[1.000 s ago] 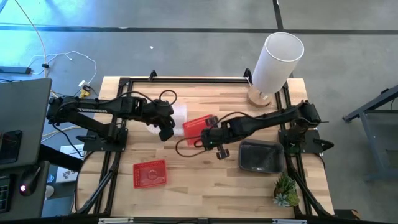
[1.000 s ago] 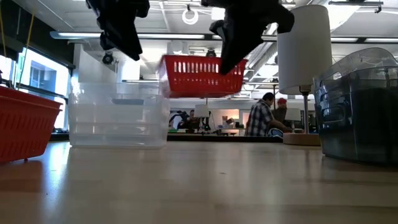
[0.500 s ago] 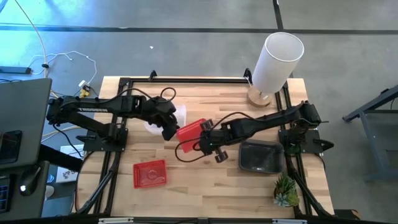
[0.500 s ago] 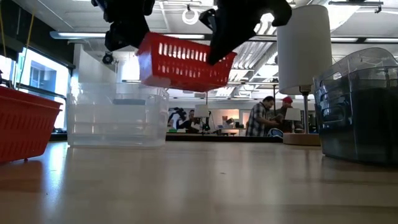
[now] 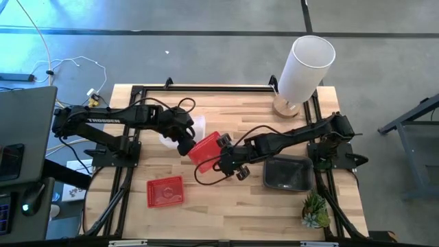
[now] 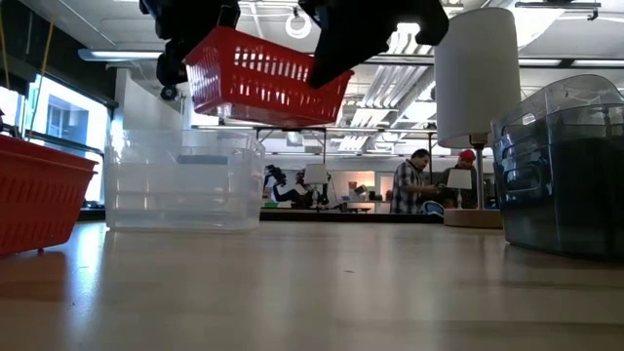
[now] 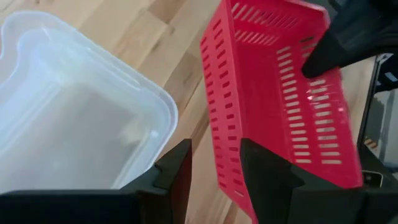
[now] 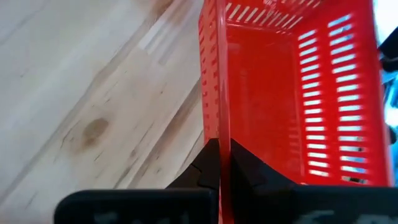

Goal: Stack baskets by color
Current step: Stack the top red bin into the stacked red bins

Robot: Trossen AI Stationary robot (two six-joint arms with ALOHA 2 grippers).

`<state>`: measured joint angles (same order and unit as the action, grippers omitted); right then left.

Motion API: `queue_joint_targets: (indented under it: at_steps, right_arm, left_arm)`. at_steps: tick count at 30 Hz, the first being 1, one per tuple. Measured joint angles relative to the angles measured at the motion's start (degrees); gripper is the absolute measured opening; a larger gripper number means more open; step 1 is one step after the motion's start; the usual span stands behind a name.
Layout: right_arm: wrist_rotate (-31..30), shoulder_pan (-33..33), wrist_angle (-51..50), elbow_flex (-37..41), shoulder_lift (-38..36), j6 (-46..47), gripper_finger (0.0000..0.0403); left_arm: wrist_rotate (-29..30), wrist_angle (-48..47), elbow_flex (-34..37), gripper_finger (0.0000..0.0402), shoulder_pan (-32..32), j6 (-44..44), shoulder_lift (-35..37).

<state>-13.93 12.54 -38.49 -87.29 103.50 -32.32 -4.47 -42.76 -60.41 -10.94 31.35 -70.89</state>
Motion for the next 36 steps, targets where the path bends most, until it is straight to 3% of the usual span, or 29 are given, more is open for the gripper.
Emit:
queue_joint_targets:
  at_steps: [15, 28, 36]
  right_arm:
    - [6.3, -1.7, -1.6, -0.7, 0.3, 0.6, 0.0000]
    - [2.9, -1.5, 2.0, -0.7, 0.3, -0.5, 0.0000]
    - [5.0, -1.6, 2.1, -0.7, 0.3, -0.9, 0.0000]
  left_arm:
    - [-3.0, 1.3, 0.0, 0.0125, 0.1, -0.7, 0.0]
    - [-2.6, 0.8, 0.0, 0.0125, 0.0, -2.6, -1.7]
    - [0.4, 0.4, 0.0, 0.0107, 0.0, -6.0, -1.6]
